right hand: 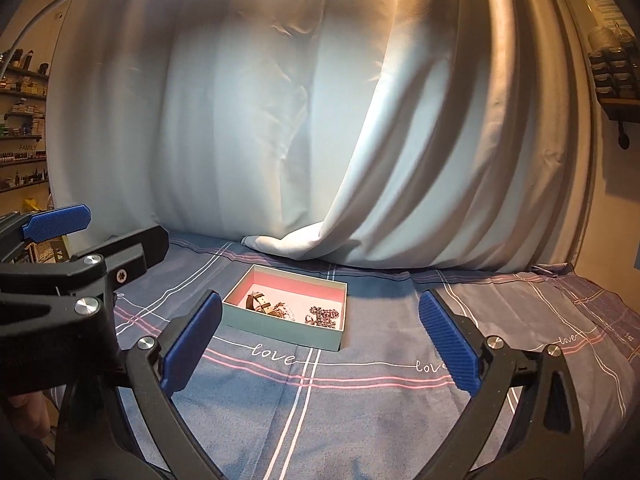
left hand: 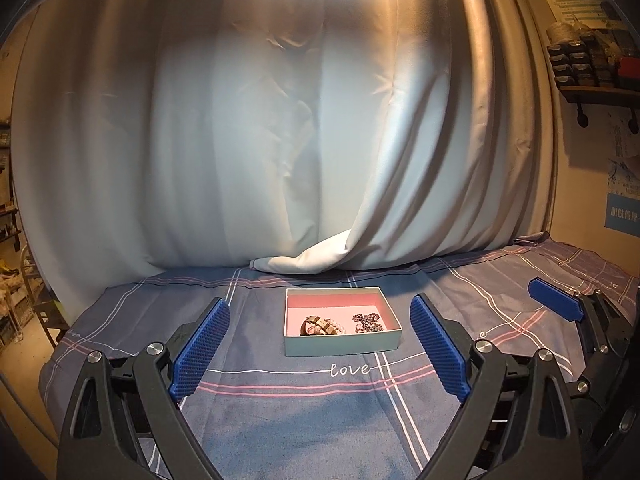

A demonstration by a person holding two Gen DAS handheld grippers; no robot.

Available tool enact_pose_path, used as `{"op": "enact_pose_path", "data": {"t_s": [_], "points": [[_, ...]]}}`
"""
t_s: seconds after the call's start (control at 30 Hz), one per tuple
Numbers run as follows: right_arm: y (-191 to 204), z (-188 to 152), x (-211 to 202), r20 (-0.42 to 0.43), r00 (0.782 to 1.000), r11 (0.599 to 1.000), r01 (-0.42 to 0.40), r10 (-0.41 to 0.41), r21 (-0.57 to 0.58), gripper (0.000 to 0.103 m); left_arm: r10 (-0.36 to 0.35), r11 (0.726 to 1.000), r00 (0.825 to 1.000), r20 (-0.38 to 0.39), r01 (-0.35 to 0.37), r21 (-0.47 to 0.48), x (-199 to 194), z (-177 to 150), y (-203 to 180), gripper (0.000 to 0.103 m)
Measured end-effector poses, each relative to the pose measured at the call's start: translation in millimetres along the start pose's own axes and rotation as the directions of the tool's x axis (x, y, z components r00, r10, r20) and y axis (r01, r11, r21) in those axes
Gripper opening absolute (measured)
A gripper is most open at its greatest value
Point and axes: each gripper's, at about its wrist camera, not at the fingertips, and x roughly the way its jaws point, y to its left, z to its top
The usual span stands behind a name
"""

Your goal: Organize jewelry

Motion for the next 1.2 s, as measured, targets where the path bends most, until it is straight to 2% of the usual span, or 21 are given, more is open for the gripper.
{"op": "enact_pose_path", "data": {"t_s": [1.2], "points": [[0.2,-2.1,3.8,-0.023,1.000,1.000,-0.020,0.020,-0.004,0.097,0.017,1.000,0.999,-0.039,-0.017,0.004,8.6,-6.9,1.8,0.090]]}}
